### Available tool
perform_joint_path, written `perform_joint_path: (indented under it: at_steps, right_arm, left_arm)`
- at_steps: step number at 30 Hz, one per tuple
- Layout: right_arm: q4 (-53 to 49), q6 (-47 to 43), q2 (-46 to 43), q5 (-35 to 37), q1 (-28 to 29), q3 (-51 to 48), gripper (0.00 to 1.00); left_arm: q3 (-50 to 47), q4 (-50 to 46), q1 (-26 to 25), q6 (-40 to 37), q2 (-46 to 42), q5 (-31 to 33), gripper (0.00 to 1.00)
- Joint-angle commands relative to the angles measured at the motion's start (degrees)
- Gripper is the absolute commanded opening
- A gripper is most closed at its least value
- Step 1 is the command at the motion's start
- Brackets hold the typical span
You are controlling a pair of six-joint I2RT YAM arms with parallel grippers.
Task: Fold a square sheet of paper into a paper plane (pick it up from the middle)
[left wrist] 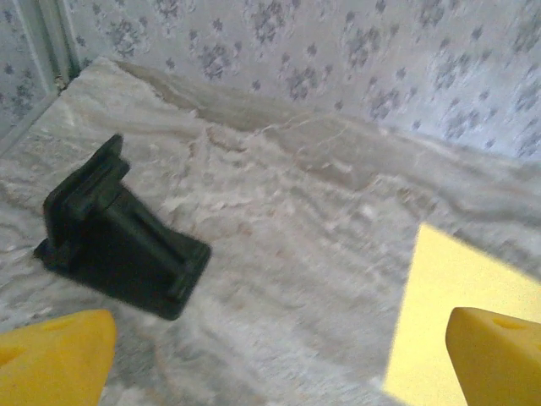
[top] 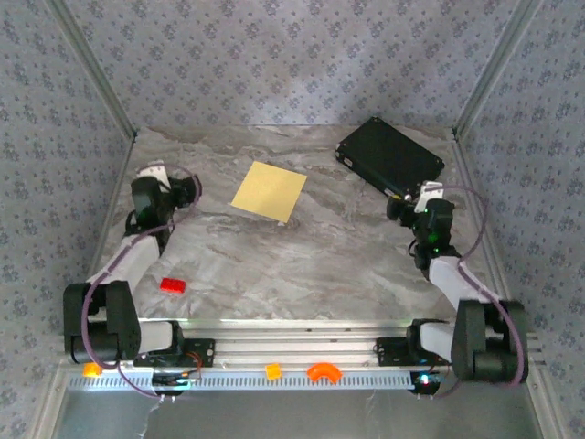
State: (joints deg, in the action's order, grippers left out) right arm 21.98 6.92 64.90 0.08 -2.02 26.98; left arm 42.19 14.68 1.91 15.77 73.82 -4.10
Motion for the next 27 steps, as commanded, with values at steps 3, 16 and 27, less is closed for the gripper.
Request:
perform_joint_path:
  at_steps: [3, 16, 27]
  right_arm:
    - [-27.8, 21.3, -6.9, -11.5, -2.6, 6.5, 0.99]
    - [-29.7, 29.9, -7.3, -35.0, -1.6, 7.8, 0.99]
    - [-33.7, 30.3, -6.5, -34.8, 0.4, 8.0, 0.99]
  left_arm:
    - [11.2, -16.0, 0.4, 9.3, 6.2, -21.9, 1.00]
    - [45.8, -44.2, -14.9, 5.1, 38.1, -28.8, 0.99]
    - [55.6, -46.9, -19.0, 9.3, 49.8, -23.6, 0.99]
